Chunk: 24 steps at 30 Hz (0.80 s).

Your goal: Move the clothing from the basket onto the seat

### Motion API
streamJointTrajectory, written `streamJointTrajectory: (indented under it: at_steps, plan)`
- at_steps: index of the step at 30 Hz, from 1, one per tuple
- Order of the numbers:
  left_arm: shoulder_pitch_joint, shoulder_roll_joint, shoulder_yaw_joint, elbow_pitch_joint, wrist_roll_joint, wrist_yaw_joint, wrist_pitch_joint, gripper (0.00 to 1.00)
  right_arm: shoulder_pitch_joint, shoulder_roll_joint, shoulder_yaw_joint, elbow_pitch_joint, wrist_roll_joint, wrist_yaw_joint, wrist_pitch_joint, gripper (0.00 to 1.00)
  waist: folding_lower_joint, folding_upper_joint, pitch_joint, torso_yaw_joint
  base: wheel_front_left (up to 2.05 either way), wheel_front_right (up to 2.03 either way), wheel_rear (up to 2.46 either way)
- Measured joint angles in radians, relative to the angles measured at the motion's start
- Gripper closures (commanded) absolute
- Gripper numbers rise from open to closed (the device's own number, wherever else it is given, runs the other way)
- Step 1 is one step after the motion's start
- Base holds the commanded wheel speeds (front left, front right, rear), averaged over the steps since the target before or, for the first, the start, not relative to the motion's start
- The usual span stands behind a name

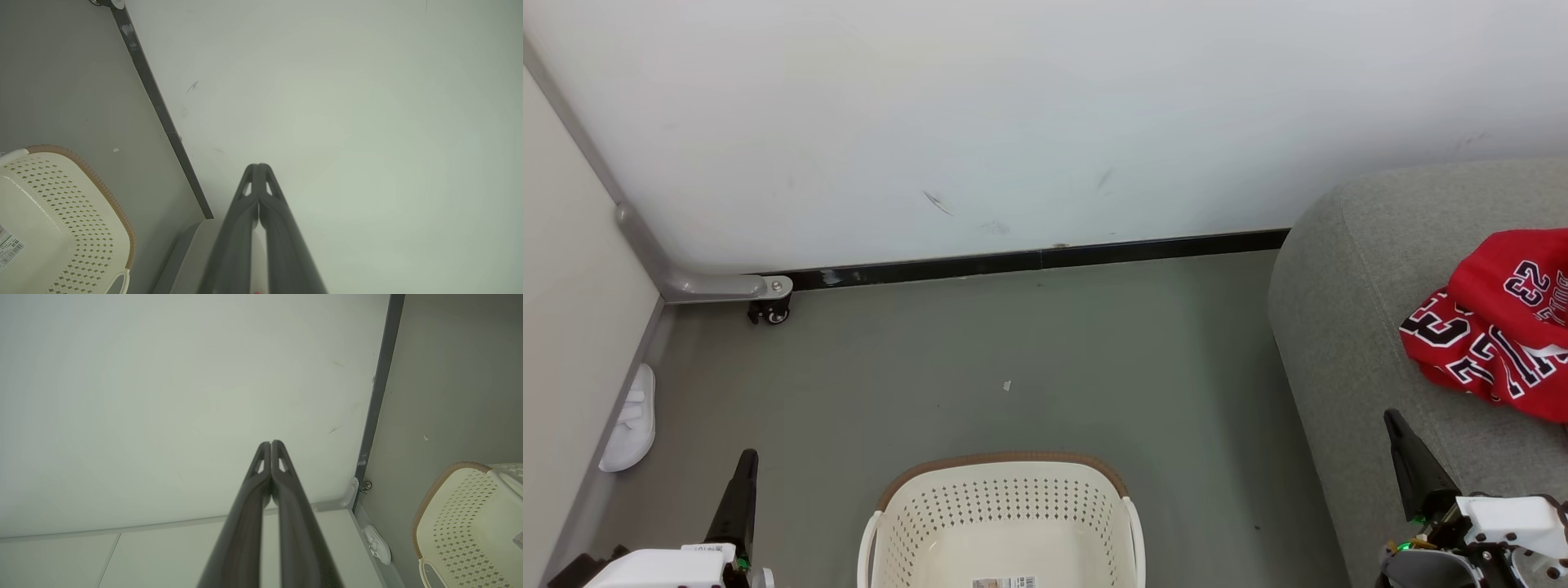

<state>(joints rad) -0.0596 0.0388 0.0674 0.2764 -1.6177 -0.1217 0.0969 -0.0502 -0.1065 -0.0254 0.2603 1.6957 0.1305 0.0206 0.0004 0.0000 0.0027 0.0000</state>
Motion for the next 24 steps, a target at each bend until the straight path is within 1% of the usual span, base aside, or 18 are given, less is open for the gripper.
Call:
streamJointTrajectory:
  at_steps: [24]
  plan:
    - [0.0,0.0,0.001,0.0,0.0,0.0,0.0,1.0,0.0,0.001,-0.004,0.002,0.0,0.0,0.002,1.0,-0.0001,0.0,0.0,0.0,0.0,0.0,0.0]
